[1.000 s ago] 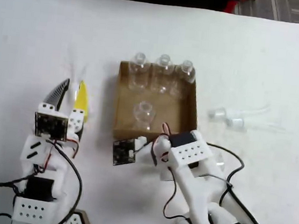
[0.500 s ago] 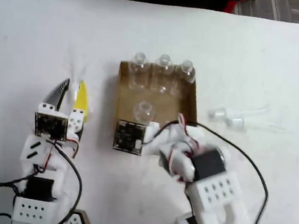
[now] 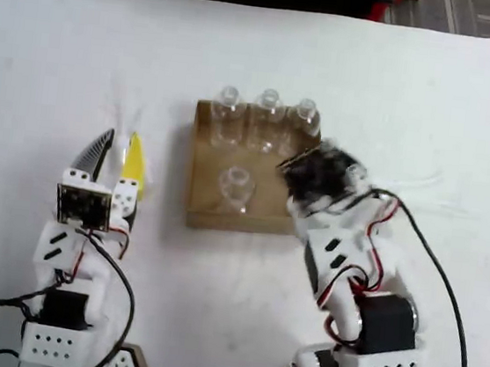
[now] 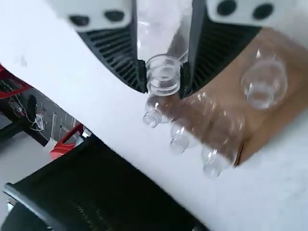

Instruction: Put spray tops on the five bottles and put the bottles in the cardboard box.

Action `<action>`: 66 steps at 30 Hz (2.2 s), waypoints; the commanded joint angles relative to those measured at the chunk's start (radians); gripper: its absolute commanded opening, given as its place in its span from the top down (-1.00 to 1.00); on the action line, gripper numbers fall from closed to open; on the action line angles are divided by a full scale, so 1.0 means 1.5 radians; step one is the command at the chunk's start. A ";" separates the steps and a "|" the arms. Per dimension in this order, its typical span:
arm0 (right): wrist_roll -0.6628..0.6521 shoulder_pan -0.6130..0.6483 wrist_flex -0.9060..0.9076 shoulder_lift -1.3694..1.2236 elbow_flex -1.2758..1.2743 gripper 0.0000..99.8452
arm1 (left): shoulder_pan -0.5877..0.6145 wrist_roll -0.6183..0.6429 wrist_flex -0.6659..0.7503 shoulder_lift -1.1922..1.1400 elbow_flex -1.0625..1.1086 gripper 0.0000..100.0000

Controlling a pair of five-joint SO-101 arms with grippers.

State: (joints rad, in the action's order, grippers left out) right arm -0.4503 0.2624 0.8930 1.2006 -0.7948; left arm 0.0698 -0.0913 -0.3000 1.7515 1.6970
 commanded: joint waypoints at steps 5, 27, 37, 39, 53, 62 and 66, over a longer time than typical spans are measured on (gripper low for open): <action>0.331 -0.013 -0.080 0.013 0.023 0.96 | -0.010 0.002 0.010 0.004 -0.001 0.79; 0.242 0.026 -0.835 0.014 -0.491 0.96 | -0.010 0.002 0.010 0.004 -0.001 0.79; 0.268 0.013 -0.765 0.008 -0.492 0.97 | -0.015 0.002 0.010 0.004 -0.001 0.79; 0.268 0.010 -0.745 0.007 -0.492 0.97 | -0.020 0.002 0.008 0.004 -0.001 0.79; 0.269 0.011 -0.805 0.007 -0.596 0.97 | -0.020 0.002 0.003 0.004 -0.001 0.79; 0.264 0.010 -0.782 0.007 -0.595 0.96 | -0.020 0.002 0.003 0.004 -0.001 0.79; 0.263 0.015 -0.763 0.007 -0.595 0.96 | -0.020 0.002 0.003 0.005 -0.001 0.79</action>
State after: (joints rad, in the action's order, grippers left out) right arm -0.0545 0.2869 -0.2562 1.2114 -1.6771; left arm 0.0499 -0.0913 -0.3000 1.7515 1.6970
